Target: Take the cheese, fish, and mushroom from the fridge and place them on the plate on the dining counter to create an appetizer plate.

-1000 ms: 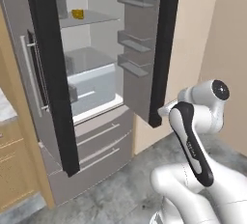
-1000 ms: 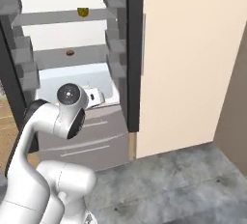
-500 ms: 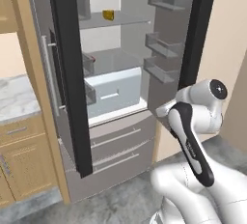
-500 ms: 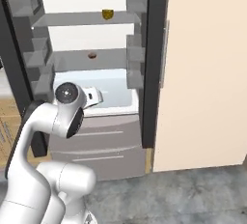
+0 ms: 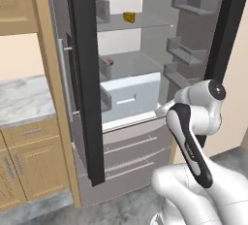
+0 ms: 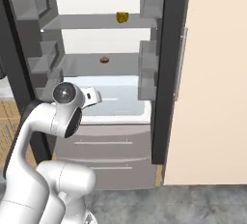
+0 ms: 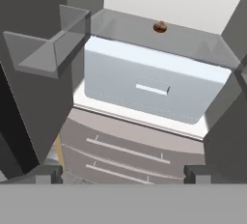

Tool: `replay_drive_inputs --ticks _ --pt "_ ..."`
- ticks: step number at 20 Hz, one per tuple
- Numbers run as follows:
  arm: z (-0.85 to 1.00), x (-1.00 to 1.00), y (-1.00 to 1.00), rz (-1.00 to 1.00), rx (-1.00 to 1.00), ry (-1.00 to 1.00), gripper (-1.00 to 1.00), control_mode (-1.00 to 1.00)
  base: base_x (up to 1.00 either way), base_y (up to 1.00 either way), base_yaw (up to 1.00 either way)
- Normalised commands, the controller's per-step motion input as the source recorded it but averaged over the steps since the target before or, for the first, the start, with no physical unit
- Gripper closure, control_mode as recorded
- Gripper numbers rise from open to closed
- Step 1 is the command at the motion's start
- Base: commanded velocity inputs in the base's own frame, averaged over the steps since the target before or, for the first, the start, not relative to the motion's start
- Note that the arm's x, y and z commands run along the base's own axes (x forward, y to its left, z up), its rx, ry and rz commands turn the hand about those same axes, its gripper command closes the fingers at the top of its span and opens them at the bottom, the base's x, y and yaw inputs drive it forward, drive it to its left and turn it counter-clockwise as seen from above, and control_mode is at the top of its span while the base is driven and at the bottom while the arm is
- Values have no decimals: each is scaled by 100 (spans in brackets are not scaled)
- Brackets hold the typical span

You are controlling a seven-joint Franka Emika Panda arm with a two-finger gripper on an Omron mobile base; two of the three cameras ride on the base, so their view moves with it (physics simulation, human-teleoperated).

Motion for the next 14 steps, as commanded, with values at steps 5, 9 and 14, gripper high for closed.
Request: replay_drive_inputs --ticks 5,9,14 --pt "0 0 0 0 0 0 -100 100 43 -39 14" --pt "0 0 0 0 0 0 -100 100 66 -41 8" --pt "0 0 0 0 0 0 -100 100 94 -2 3"
